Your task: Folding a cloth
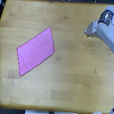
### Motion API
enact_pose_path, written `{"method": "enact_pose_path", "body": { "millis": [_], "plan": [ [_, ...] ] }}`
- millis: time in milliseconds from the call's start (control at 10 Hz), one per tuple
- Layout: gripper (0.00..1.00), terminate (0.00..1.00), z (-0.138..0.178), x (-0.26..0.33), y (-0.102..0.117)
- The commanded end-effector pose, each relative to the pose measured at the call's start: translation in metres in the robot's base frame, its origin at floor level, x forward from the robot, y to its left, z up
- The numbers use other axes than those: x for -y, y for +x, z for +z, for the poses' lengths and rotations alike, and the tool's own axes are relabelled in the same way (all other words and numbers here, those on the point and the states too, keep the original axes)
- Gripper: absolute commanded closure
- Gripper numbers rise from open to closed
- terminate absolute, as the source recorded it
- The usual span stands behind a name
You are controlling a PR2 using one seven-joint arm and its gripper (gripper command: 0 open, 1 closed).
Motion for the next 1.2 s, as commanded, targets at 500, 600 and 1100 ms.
{"method": "enact_pose_path", "body": {
  "millis": [500, 600, 1100],
  "plan": [
    [0.00, 0.00, -0.034, -0.041, 0.032],
    [0.00, 0.00, -0.046, -0.065, 0.036],
    [0.00, 0.00, -0.075, -0.182, 0.025]
  ]
}}
